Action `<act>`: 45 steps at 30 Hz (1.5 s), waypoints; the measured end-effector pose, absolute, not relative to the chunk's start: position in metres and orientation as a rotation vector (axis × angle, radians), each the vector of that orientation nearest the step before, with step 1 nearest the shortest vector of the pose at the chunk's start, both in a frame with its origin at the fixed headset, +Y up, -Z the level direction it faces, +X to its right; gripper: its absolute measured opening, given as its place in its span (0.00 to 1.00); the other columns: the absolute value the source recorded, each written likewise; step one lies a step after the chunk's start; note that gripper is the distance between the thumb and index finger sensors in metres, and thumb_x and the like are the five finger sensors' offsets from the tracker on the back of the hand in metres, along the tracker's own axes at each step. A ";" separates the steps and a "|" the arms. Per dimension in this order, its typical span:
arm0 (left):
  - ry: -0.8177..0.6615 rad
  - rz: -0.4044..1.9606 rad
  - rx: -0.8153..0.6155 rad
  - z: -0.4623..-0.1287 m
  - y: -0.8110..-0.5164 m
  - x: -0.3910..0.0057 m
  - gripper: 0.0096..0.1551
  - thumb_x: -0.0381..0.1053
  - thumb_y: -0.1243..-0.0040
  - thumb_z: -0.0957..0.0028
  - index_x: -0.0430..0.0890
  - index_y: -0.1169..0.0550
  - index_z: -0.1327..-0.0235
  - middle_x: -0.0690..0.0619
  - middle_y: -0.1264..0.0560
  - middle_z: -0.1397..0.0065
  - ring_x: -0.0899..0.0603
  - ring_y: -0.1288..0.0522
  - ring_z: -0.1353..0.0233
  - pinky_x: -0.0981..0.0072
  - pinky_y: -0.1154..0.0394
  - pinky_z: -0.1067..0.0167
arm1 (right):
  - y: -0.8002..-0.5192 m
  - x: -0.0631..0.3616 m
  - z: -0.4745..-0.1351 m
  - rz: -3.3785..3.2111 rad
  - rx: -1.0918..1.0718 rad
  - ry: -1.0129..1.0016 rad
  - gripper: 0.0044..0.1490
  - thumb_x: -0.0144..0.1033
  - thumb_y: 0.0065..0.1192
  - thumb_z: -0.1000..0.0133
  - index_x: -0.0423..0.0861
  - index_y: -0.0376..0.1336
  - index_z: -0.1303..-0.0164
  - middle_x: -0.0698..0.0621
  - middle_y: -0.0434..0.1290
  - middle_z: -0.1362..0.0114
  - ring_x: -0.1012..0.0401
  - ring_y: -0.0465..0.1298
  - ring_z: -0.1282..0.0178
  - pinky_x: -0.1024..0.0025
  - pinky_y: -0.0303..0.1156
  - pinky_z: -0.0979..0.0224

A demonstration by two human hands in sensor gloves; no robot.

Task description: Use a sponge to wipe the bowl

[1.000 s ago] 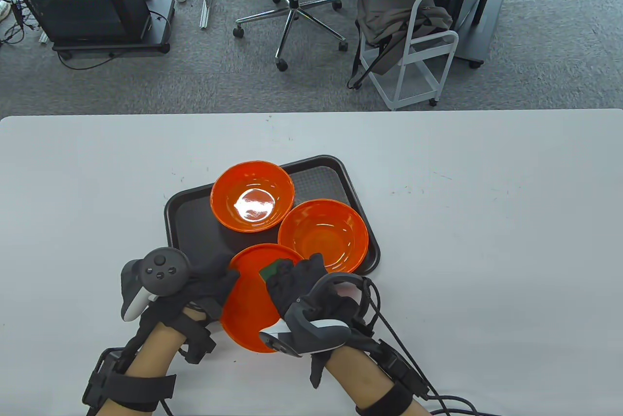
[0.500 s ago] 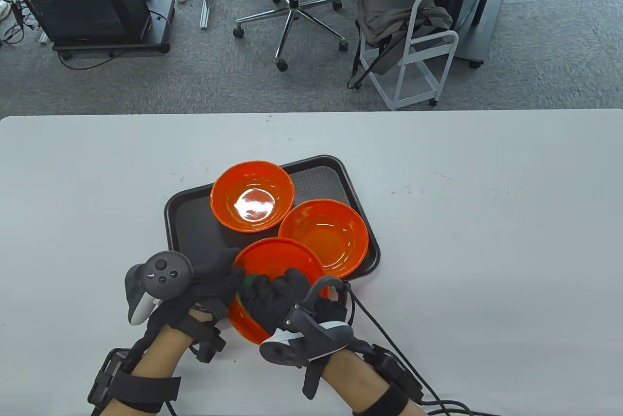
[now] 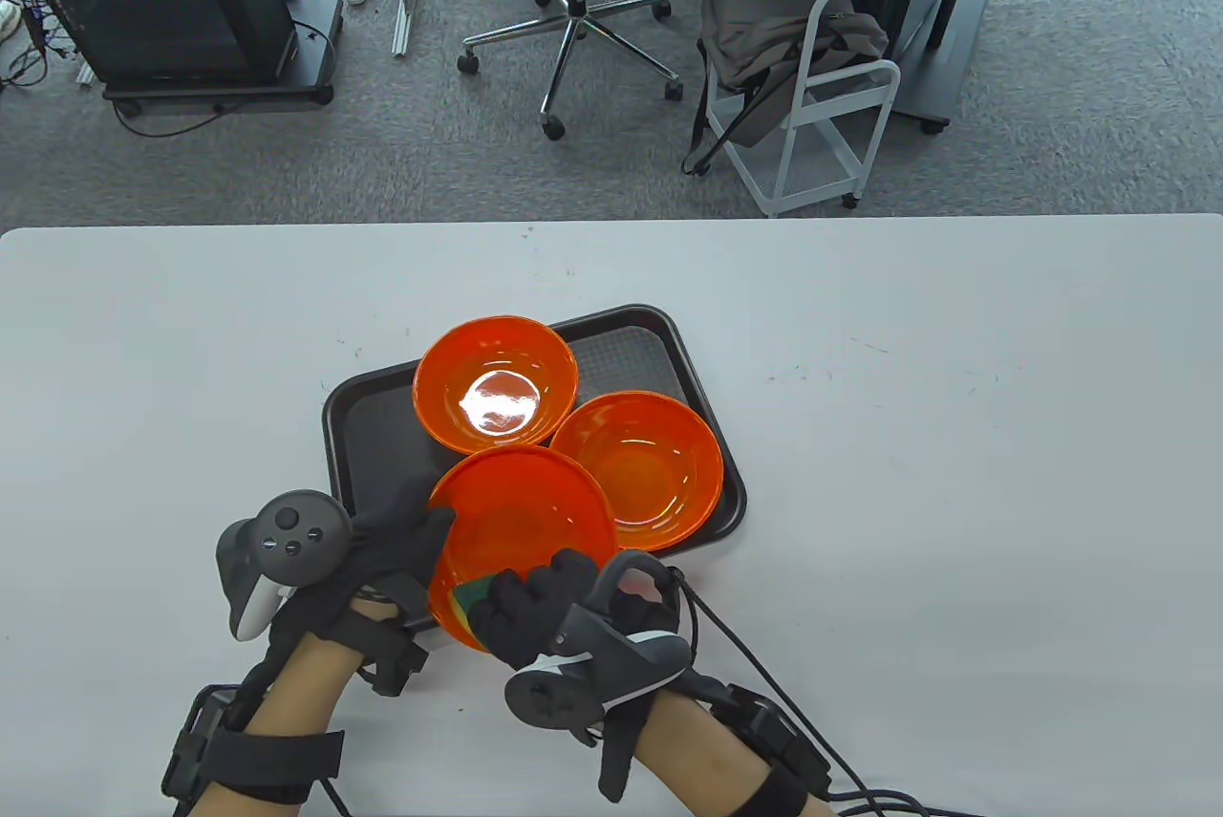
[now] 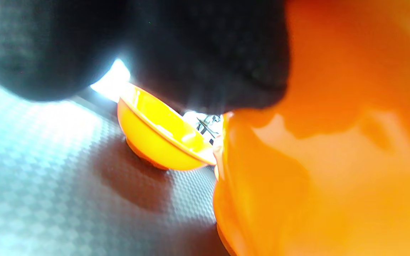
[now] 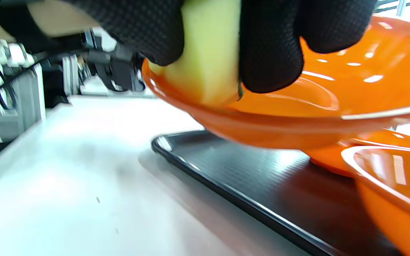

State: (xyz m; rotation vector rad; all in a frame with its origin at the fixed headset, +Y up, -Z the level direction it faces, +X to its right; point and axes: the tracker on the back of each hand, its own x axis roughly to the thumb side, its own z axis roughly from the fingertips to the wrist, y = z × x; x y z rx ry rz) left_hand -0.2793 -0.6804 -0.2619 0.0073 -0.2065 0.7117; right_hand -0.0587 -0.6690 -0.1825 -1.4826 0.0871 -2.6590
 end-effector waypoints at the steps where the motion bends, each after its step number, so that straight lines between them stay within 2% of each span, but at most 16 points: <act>1: -0.197 0.714 0.011 -0.262 -0.680 -0.282 0.31 0.58 0.40 0.45 0.43 0.25 0.35 0.46 0.14 0.65 0.53 0.14 0.81 0.61 0.13 0.75 | -0.669 -0.058 -0.182 -2.624 -1.443 0.082 0.30 0.36 0.63 0.42 0.45 0.58 0.30 0.37 0.71 0.26 0.42 0.75 0.35 0.35 0.65 0.34; 15: -0.151 0.806 0.004 -0.263 -0.676 -0.299 0.31 0.58 0.41 0.45 0.41 0.26 0.35 0.46 0.15 0.66 0.54 0.14 0.81 0.61 0.13 0.76 | -0.655 -0.026 -0.196 -2.588 -1.172 0.387 0.29 0.36 0.64 0.42 0.49 0.60 0.30 0.38 0.69 0.24 0.41 0.73 0.32 0.35 0.65 0.33; 24: -0.148 0.898 -0.030 -0.263 -0.677 -0.303 0.31 0.57 0.41 0.45 0.40 0.25 0.36 0.46 0.15 0.67 0.54 0.15 0.82 0.61 0.14 0.77 | -0.646 -0.005 -0.202 -2.623 -1.114 0.687 0.30 0.37 0.64 0.42 0.48 0.59 0.30 0.39 0.72 0.26 0.44 0.78 0.38 0.37 0.69 0.36; 31: -0.137 0.926 -0.047 -0.263 -0.676 -0.305 0.31 0.58 0.42 0.45 0.40 0.25 0.36 0.47 0.15 0.68 0.56 0.15 0.84 0.63 0.13 0.78 | -0.644 0.007 -0.207 -2.680 -1.081 0.786 0.31 0.38 0.63 0.42 0.47 0.58 0.29 0.39 0.72 0.26 0.45 0.79 0.40 0.39 0.70 0.37; 36: -0.128 0.927 -0.007 -0.262 -0.674 -0.309 0.31 0.58 0.42 0.46 0.40 0.24 0.38 0.49 0.15 0.71 0.58 0.18 0.87 0.64 0.13 0.79 | -0.645 0.023 -0.212 -2.883 -1.053 0.866 0.32 0.38 0.63 0.41 0.45 0.56 0.28 0.37 0.71 0.26 0.44 0.80 0.41 0.39 0.71 0.38; 41: -0.123 1.037 -0.026 -0.263 -0.676 -0.314 0.31 0.59 0.43 0.45 0.41 0.23 0.39 0.51 0.15 0.73 0.60 0.20 0.89 0.66 0.13 0.81 | -0.647 0.045 -0.218 -3.143 -1.000 1.011 0.32 0.37 0.62 0.41 0.42 0.55 0.29 0.35 0.71 0.27 0.44 0.80 0.42 0.39 0.72 0.39; 43: -0.139 1.081 -0.033 -0.264 -0.676 -0.314 0.31 0.60 0.43 0.45 0.41 0.23 0.38 0.51 0.15 0.74 0.60 0.20 0.90 0.66 0.13 0.81 | -0.648 0.051 -0.221 -3.261 -1.054 1.004 0.32 0.37 0.62 0.41 0.42 0.56 0.29 0.35 0.71 0.28 0.45 0.81 0.43 0.40 0.72 0.39; 45: -0.154 1.109 -0.054 -0.264 -0.677 -0.313 0.31 0.60 0.43 0.45 0.41 0.23 0.38 0.52 0.15 0.75 0.61 0.20 0.90 0.67 0.13 0.81 | -0.651 0.051 -0.222 -3.354 -1.208 0.976 0.32 0.37 0.62 0.41 0.42 0.56 0.29 0.35 0.71 0.28 0.45 0.80 0.42 0.39 0.72 0.39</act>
